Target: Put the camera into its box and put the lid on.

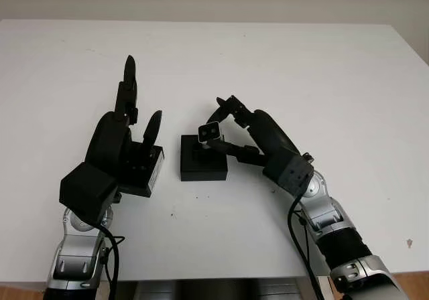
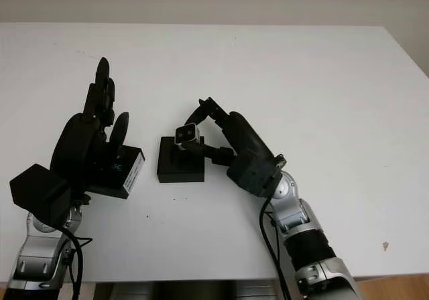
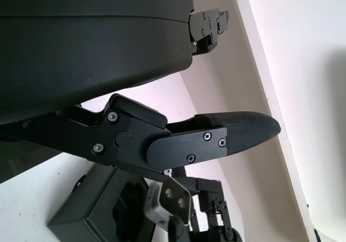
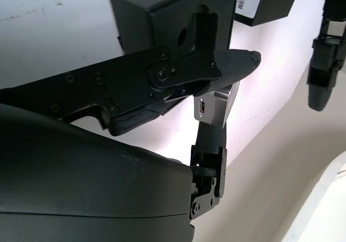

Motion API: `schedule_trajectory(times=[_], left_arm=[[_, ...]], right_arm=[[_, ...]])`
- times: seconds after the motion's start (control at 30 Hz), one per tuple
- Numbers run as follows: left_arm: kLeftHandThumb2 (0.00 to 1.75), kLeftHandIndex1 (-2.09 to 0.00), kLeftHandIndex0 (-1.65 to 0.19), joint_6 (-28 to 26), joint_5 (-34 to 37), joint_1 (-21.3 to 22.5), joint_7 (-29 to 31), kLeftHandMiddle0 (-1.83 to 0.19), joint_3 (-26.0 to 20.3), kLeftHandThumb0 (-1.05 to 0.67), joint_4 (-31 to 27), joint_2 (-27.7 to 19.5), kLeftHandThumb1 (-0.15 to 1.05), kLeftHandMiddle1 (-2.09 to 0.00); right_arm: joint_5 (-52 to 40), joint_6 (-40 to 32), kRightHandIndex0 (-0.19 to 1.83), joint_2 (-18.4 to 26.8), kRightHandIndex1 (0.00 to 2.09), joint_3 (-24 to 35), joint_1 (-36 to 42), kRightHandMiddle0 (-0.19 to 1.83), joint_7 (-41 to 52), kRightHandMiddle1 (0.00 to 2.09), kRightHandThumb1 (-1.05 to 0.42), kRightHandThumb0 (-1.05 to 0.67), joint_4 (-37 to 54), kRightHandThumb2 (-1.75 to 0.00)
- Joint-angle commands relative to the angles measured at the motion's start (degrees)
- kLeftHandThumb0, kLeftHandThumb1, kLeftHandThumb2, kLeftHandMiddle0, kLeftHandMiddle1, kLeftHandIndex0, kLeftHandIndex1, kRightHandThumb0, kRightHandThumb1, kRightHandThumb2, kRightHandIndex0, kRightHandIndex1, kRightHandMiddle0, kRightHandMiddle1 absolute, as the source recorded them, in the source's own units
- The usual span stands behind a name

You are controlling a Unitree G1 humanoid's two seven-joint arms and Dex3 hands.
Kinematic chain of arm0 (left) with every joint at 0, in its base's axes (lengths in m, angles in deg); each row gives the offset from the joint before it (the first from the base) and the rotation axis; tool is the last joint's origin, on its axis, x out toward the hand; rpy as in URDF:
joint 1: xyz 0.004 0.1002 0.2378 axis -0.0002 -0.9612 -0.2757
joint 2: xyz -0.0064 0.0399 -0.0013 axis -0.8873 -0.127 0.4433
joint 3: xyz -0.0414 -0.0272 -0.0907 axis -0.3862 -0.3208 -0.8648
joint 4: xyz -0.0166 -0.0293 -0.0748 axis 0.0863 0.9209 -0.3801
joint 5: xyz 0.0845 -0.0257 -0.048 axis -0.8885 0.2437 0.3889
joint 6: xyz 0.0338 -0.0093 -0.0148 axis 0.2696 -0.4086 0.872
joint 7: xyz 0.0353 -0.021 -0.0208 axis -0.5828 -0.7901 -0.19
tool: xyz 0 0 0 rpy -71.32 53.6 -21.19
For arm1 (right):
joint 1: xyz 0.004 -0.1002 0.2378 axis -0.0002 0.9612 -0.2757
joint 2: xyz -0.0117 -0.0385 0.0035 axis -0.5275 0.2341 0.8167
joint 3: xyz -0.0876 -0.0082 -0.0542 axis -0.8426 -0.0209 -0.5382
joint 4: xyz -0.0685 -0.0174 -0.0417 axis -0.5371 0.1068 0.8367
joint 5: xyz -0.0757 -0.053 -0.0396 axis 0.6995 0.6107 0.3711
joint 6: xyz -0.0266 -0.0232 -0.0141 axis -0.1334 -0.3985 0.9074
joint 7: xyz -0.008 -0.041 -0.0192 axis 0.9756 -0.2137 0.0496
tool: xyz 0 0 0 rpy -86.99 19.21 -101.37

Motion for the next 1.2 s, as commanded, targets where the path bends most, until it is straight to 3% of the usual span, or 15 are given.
schedule_trajectory(times=[0.0, 0.63, 1.17], left_arm=[[0.61, 0.0, 0.19, 0.7, 0.2, -0.2, 0.2, 0.19, -0.4, -0.76, -0.3, -0.3, 1.05, 0.0], [0.61, 0.0, 0.19, 0.6, 0.2, -0.4, 0.0, 0.19, -0.4, -0.77, -0.2, -0.4, 1.05, 0.0], [0.6, 0.0, 0.19, 1.4, 0.6, -1.1, -0.1, 0.19, -0.7, -0.76, 0.0, -0.3, 1.05, 0.0]], right_arm=[[-0.9, 1.6, 0.18, -0.7, 0.03, 0.5, -1.1, 0.26, 0.3, 1.59, -1.05, -0.47, -1.0, -0.18], [0.3, 4.2, 0.17, -3.6, 0.04, -0.2, -0.4, 0.22, -1.5, 1.61, -1.05, -0.41, -0.2, -0.19], [4.5, 5.6, 0.16, -3.2, 0.05, -0.8, 0.5, 0.22, -5.2, 1.62, -1.05, -0.39, -0.9, -0.18]])
